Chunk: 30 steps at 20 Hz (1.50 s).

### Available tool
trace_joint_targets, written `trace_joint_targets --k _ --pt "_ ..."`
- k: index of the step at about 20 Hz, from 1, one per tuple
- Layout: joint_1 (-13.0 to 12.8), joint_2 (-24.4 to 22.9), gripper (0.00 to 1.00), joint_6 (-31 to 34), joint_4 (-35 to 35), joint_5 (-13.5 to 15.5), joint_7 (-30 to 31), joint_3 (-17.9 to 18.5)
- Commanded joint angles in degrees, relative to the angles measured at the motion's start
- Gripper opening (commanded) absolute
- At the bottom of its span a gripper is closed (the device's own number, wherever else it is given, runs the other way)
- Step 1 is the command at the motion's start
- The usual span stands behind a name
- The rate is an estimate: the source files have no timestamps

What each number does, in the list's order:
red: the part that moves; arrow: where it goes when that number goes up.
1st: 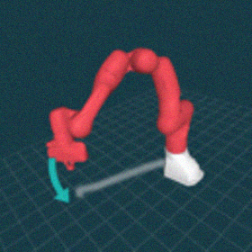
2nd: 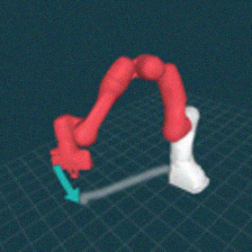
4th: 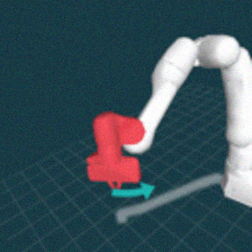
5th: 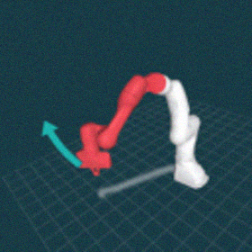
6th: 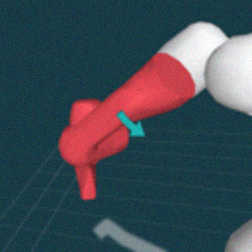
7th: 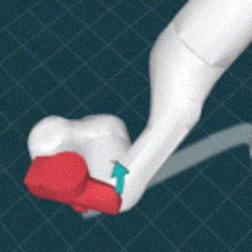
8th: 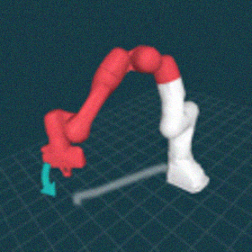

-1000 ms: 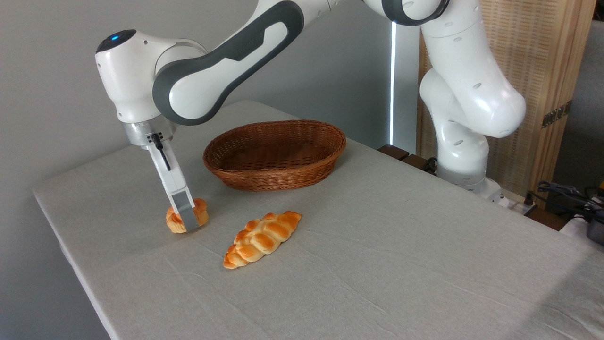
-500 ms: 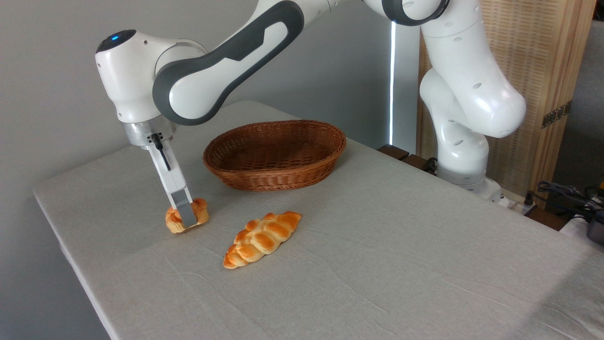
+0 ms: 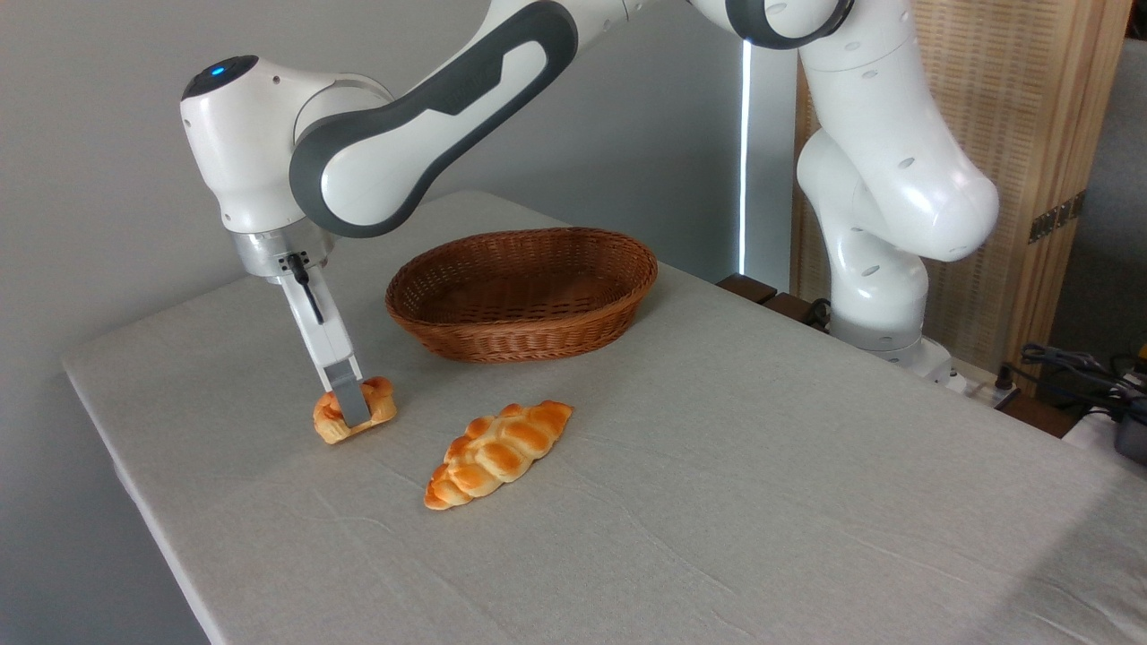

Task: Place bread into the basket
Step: 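Lift the round roll and carry it over the wicker basket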

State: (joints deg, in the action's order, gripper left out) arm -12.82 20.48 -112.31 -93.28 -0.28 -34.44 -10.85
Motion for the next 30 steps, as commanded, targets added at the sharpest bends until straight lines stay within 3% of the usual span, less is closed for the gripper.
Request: trace_joint_targets --k 1,4,8,10,12,14,16,18,19,21,22,26,30 --pt "0.6 -1.7 0.20 -1.2 0.4 0.9 0.4 0.7" --pt "0.8 -4.2 0.20 -0.7 3.0 7.8 0.5 4.4" --pt "-0.3 -13.3 0.24 6.9 2.1 9.3 0.2 4.9" --pt "-2.2 -17.9 0.24 11.3 -1.4 9.7 -0.4 4.4" --pt "-5.9 -21.6 0.27 12.0 -5.9 9.8 -0.4 4.3" --pt "-9.6 -24.2 0.42 12.0 -11.5 9.8 -0.3 4.3" --pt "-12.1 -24.1 0.44 11.2 -15.0 9.7 -0.3 4.0" --pt "-12.8 -22.7 0.62 10.9 -16.1 9.3 -0.1 1.9" --pt "-13.0 -22.4 0.65 10.4 -17.0 9.1 0.0 1.4" --pt "-13.8 -22.3 0.91 8.3 -18.4 9.1 0.2 1.0" --pt "-13.9 -21.9 1.00 7.1 -18.7 9.1 0.2 0.7" --pt "-13.9 -20.0 1.00 3.9 -20.4 7.2 0.2 -0.9" --pt "-13.8 -20.3 1.00 3.8 -20.3 7.2 0.3 -1.1"
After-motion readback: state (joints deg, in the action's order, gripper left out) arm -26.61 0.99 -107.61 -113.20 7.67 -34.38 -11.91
